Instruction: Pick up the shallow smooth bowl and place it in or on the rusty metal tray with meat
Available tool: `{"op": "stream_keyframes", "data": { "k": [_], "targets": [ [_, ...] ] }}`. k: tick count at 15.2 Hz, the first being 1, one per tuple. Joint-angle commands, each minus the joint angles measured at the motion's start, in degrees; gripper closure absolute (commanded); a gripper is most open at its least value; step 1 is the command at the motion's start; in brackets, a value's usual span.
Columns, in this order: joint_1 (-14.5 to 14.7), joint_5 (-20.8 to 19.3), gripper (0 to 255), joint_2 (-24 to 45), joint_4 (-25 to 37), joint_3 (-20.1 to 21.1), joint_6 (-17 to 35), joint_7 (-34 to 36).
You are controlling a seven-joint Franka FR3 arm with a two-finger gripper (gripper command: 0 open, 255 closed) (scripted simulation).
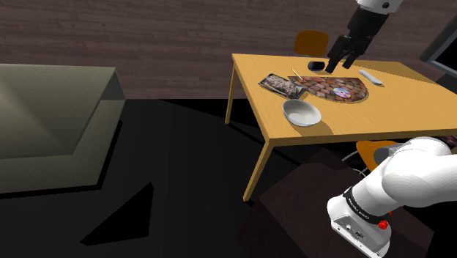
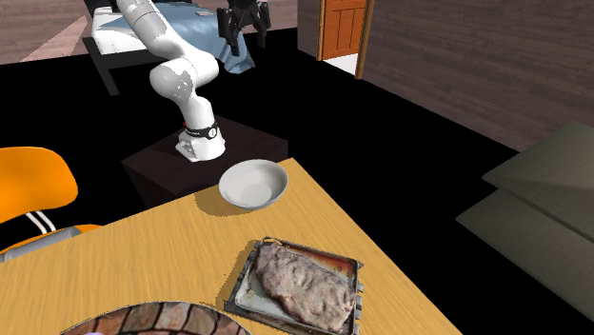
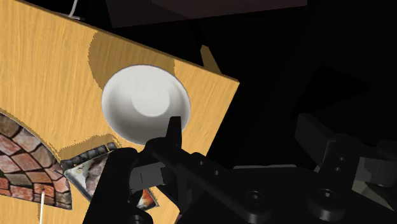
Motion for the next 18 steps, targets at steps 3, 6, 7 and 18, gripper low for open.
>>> {"op": "stream_keyframes", "data": {
  "k": [3, 6, 7, 18],
  "targets": [
    [-0.3, -1.4, 0, 1.2, -2.8, 1.7, 3.6, 1.6],
    [-0.8, -3.6, 0, 3.8, -6.5, 4.0, 9.1, 4.3],
    [-1.0, -4.4, 0, 4.8, -7.6, 4.8, 10.9, 5.2],
    [-5.5, -17.9, 0, 22.5, -13.7, 12.4, 29.2, 19.9]
  ]
}}
